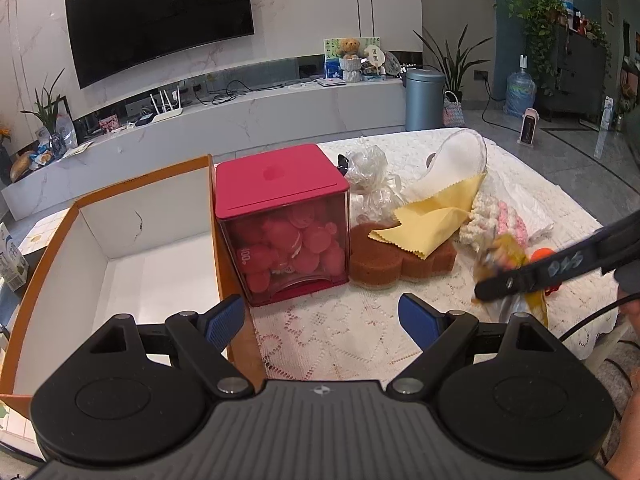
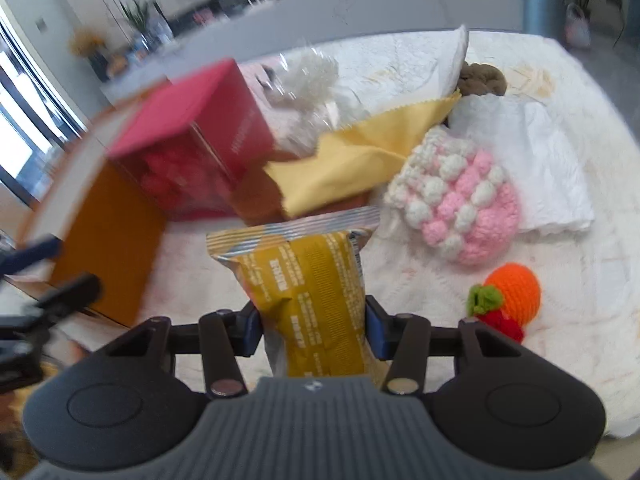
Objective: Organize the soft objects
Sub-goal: 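Lift the yellow packet with the right tool while the left tool grasps the orange crocheted fruit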
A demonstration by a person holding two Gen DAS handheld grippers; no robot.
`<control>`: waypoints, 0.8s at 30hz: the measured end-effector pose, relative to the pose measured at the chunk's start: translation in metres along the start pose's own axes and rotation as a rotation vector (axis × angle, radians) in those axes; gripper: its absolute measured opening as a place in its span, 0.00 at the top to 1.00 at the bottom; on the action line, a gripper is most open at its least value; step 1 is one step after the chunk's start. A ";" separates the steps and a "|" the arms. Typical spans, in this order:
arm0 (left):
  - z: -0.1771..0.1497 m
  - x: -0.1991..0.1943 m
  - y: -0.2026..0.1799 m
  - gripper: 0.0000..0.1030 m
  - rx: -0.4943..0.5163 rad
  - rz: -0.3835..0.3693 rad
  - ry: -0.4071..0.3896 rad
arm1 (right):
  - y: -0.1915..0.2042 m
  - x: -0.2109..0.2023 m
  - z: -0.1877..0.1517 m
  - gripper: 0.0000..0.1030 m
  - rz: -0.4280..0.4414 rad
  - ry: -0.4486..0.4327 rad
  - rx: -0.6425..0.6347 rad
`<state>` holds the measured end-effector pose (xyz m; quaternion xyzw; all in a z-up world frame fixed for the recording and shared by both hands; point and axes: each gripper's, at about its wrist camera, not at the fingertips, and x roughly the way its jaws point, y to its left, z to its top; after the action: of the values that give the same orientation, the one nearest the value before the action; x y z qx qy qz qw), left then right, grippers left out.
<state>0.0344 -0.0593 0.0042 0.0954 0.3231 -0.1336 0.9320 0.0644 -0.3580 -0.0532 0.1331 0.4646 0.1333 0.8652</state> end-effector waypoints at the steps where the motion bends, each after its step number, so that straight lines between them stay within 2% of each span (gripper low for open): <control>1: 0.000 0.000 -0.001 0.02 0.001 -0.003 0.002 | -0.002 -0.005 0.001 0.51 0.025 -0.022 0.018; 7: 0.010 -0.004 -0.012 0.02 0.013 -0.030 0.025 | -0.015 -0.035 0.007 0.51 0.156 -0.134 0.104; 12: 0.037 -0.002 -0.033 0.02 0.073 -0.082 0.037 | -0.023 -0.068 0.014 0.51 0.179 -0.255 0.150; 19: 0.067 0.016 -0.082 0.02 0.177 -0.202 0.065 | -0.046 -0.131 -0.001 0.51 0.014 -0.357 0.168; 24: 0.070 0.041 -0.110 0.02 0.169 -0.294 0.120 | -0.061 -0.169 -0.023 0.51 -0.048 -0.447 0.217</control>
<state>0.0719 -0.1892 0.0226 0.1330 0.3763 -0.2894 0.8700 -0.0382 -0.4717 0.0430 0.2403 0.2762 0.0291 0.9301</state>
